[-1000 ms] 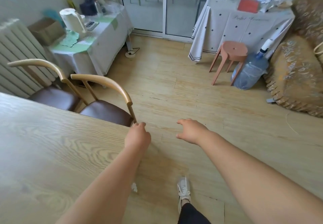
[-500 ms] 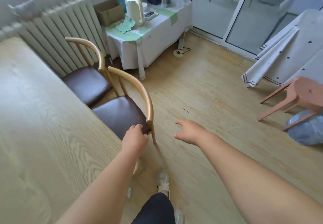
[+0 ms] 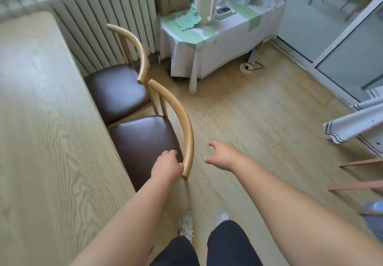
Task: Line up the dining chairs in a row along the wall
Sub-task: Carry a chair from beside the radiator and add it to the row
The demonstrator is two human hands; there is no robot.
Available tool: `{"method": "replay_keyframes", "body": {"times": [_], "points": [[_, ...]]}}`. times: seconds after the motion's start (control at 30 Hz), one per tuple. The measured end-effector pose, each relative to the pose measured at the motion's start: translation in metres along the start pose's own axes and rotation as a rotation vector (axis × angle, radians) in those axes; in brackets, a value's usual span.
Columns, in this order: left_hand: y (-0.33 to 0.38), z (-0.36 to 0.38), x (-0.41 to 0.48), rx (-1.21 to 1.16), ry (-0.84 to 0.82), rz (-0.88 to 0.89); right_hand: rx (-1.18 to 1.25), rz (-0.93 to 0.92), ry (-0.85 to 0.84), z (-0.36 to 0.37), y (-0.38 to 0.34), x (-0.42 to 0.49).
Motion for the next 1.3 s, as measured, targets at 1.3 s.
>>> {"method": "replay_keyframes", "body": {"times": [1.3], "points": [[-0.006,0.100,0.071,-0.909,0.252,-0.621,0.471,0.036,-0.263,0.018,-0.040,0.217]]}}
Point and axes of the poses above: each hand's wrist, its own x-axis towards the middle knuckle, its own z-axis out of the palm, y = z × x, the point moved 7 cm from there along x, towards the middle knuckle, and after that the axes turned 9 degrees about -x, right-handed, at the moved point
